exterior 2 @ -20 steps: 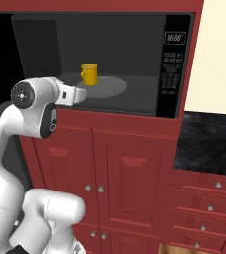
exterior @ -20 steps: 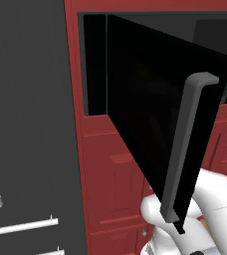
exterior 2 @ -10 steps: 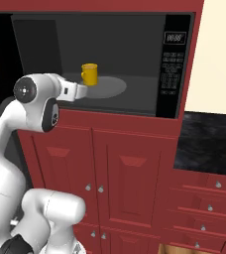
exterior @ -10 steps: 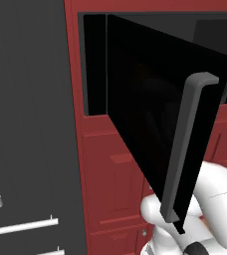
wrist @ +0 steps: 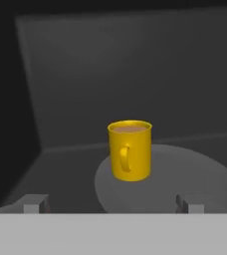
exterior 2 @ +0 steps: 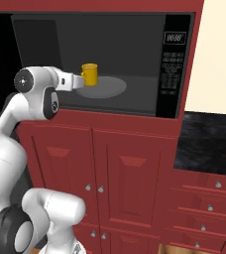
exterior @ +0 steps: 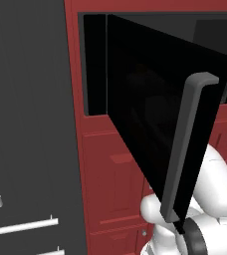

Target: Pick the cup of tea, navigate to the dining table, and place it on the saucer.

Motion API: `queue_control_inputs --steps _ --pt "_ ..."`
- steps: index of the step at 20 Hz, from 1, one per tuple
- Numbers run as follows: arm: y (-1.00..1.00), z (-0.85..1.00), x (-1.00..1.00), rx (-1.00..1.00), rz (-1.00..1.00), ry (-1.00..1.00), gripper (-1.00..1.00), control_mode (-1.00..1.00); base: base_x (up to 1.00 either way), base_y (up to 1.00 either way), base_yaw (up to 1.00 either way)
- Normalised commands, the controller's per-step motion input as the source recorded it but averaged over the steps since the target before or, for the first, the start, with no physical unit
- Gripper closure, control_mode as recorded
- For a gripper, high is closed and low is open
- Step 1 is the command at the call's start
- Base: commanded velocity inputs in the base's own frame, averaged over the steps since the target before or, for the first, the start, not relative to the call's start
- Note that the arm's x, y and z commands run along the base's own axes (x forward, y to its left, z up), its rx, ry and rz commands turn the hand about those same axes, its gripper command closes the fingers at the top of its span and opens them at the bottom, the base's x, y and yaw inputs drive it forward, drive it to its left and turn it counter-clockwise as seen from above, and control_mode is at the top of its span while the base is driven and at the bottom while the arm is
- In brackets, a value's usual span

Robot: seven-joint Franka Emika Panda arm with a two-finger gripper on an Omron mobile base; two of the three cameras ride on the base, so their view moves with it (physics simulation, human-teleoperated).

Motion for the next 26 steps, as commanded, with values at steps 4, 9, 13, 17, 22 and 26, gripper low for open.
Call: queue_control_inputs --steps 4,9,13,17,22,26 --pt "0.01 0.00 0.16 -0.02 0.00 0.00 -1.00 -1.00 0.00 0.00 0.00" --pt "-0.24 0.00 0.14 0.04 0.00 0.00 -1.00 -1.00 0.00 0.00 0.00" --pt "-0.03 -0.01 0.08 0.00 0.00 0.00 -1.00 -1.00 0.00 0.00 0.00" --pt "0.03 -0.05 0.25 -0.02 0.00 0.01 -1.00 -1.00 0.00 0.00 0.00" --pt "0.04 0.00 0.43 0.00 0.00 0.09 -1.00 -1.00 0.00 0.00 0.00" --pt "0.00 0.00 0.42 0.00 0.00 0.03 -1.00 -1.00 0.00 0.00 0.00"
